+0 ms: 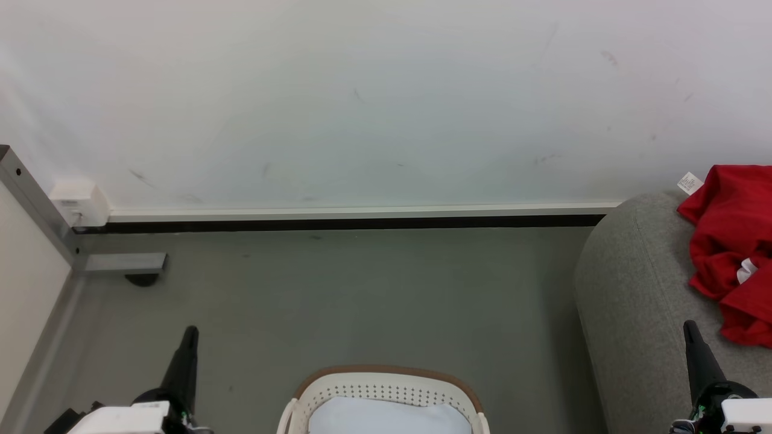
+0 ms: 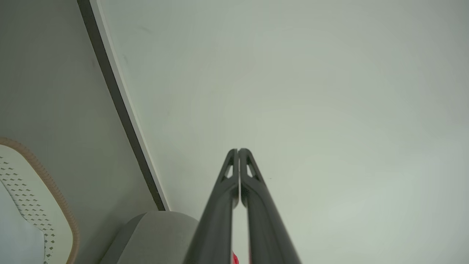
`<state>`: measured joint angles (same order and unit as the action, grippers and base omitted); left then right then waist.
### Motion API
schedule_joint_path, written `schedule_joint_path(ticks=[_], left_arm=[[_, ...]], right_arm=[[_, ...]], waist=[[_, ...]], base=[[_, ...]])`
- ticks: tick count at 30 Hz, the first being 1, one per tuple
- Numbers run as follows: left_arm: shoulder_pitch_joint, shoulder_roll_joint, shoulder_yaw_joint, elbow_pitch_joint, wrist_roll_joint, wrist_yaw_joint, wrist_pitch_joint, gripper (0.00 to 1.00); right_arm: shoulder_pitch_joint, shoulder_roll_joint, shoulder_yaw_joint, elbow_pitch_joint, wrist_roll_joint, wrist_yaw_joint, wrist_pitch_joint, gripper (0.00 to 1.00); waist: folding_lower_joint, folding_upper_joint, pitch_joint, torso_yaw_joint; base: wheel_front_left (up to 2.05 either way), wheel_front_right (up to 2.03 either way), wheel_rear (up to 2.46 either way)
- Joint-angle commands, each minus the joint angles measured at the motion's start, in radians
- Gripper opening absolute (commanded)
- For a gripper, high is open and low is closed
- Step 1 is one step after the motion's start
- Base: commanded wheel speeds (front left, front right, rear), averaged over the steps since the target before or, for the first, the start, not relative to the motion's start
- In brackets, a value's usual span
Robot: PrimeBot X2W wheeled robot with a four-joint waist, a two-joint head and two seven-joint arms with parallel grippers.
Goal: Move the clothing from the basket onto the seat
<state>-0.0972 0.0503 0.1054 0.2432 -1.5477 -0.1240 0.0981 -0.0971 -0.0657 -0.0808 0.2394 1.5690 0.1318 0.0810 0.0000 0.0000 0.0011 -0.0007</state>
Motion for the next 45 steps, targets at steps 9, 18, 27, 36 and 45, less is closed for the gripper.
schedule_joint_path(ticks=[9, 18, 27, 36, 45], left_arm=[[-0.017, 0.000, 0.012, 0.003, -0.072, -0.009, 0.020, 0.00], [-0.017, 0.000, 0.012, 0.003, -0.071, -0.009, 0.020, 0.00], [-0.017, 0.000, 0.011, 0.003, -0.071, -0.009, 0.020, 0.00], [-0.017, 0.000, 0.011, 0.003, -0.071, -0.009, 0.020, 0.00], [-0.016, 0.000, 0.011, 0.003, -0.071, -0.009, 0.020, 0.00]], right_arm=[[-0.015, 0.000, -0.016, 0.006, 0.064, -0.002, 0.021, 0.00], [-0.015, 0.002, -0.018, 0.006, 0.059, -0.002, 0.022, 0.00], [-0.015, 0.004, -0.020, 0.006, 0.056, -0.002, 0.022, 0.00], [-0.016, 0.005, -0.022, 0.006, 0.054, -0.002, 0.024, 0.00], [-0.016, 0.007, -0.024, 0.006, 0.052, -0.002, 0.026, 0.00]], waist=[[0.0000, 0.0000, 0.002, 0.001], [0.0000, 0.0000, 0.002, 0.001], [0.0000, 0.0000, 0.002, 0.001], [0.0000, 0.0000, 0.002, 0.001], [0.0000, 0.0000, 0.002, 0.001]], base=[[0.00, 0.00, 0.00], [0.00, 0.00, 0.00], [0.00, 0.00, 0.00], [0.00, 0.00, 0.00], [0.00, 0.00, 0.00]])
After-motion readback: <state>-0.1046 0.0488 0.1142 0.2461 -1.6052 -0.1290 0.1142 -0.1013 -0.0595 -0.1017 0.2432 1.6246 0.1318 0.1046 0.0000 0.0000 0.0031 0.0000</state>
